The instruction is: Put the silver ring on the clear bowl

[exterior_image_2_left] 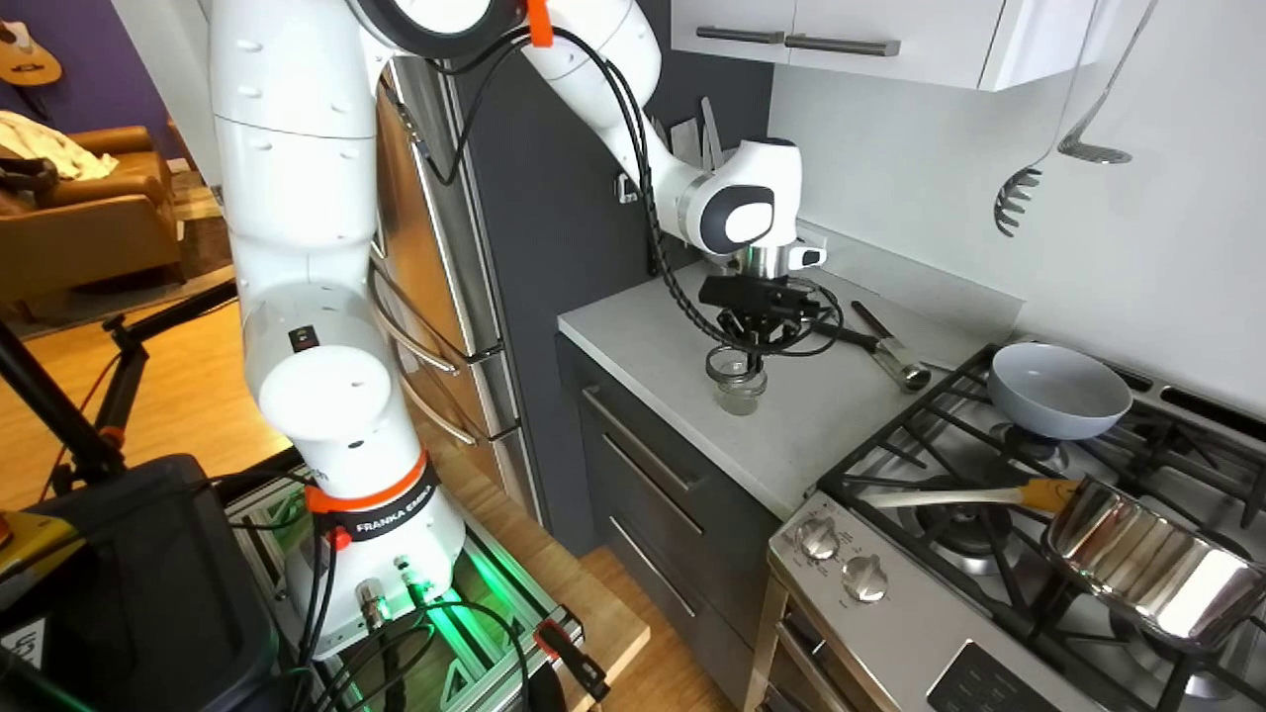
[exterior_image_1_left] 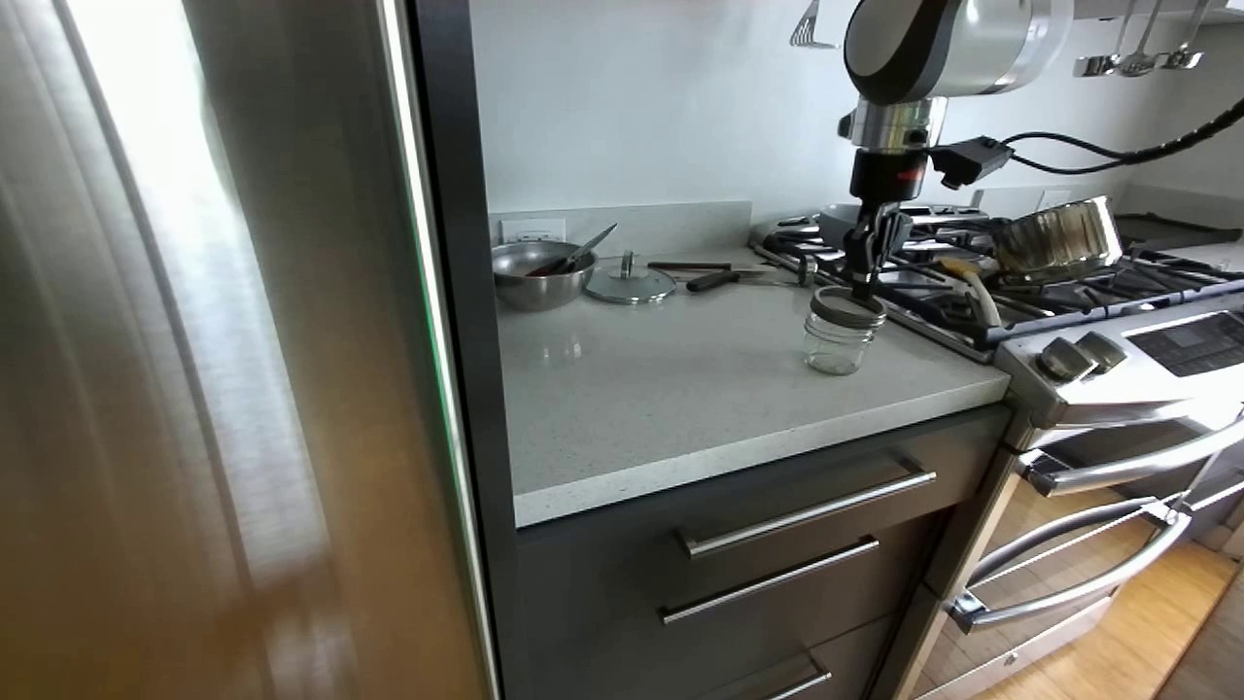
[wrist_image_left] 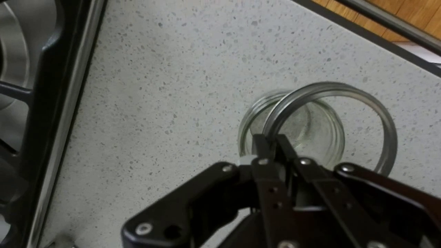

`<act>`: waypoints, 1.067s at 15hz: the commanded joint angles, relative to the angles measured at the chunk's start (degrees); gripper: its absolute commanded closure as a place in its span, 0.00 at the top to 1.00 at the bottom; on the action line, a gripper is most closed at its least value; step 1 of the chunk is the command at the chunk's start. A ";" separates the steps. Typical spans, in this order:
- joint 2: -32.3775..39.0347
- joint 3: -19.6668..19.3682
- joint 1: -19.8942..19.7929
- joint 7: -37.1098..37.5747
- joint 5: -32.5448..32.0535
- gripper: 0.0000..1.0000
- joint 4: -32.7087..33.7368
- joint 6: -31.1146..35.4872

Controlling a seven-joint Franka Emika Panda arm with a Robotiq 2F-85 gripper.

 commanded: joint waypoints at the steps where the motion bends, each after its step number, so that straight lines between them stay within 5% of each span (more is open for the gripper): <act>1: -0.11 -0.03 -1.14 -0.11 1.50 0.02 -1.29 1.41; 16: 1.60 0.10 -2.66 0.63 5.72 0.02 0.56 0.60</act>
